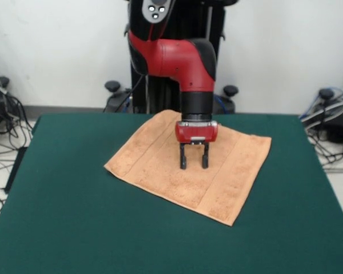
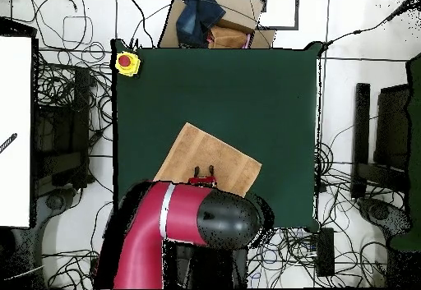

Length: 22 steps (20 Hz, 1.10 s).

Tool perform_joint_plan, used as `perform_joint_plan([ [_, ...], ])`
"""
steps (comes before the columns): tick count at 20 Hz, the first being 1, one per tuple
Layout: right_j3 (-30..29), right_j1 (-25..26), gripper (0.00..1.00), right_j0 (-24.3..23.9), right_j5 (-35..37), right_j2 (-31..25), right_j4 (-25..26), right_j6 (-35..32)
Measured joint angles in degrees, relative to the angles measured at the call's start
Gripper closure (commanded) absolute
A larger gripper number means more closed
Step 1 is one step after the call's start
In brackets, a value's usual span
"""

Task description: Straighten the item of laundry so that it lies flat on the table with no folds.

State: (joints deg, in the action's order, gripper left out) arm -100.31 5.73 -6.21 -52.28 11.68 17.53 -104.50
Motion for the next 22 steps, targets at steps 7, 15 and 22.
perform_joint_plan([
  [7,0.1,0.3,0.0,0.9,-0.4,0.4,-1.3,0.0],
  [15,0.2,2.1,0.0,2.7,-4.8,1.7,-4.0,0.0],
  [22,1.1,5.1,0.0,2.7,-12.3,2.0,-6.2,0.0],
])
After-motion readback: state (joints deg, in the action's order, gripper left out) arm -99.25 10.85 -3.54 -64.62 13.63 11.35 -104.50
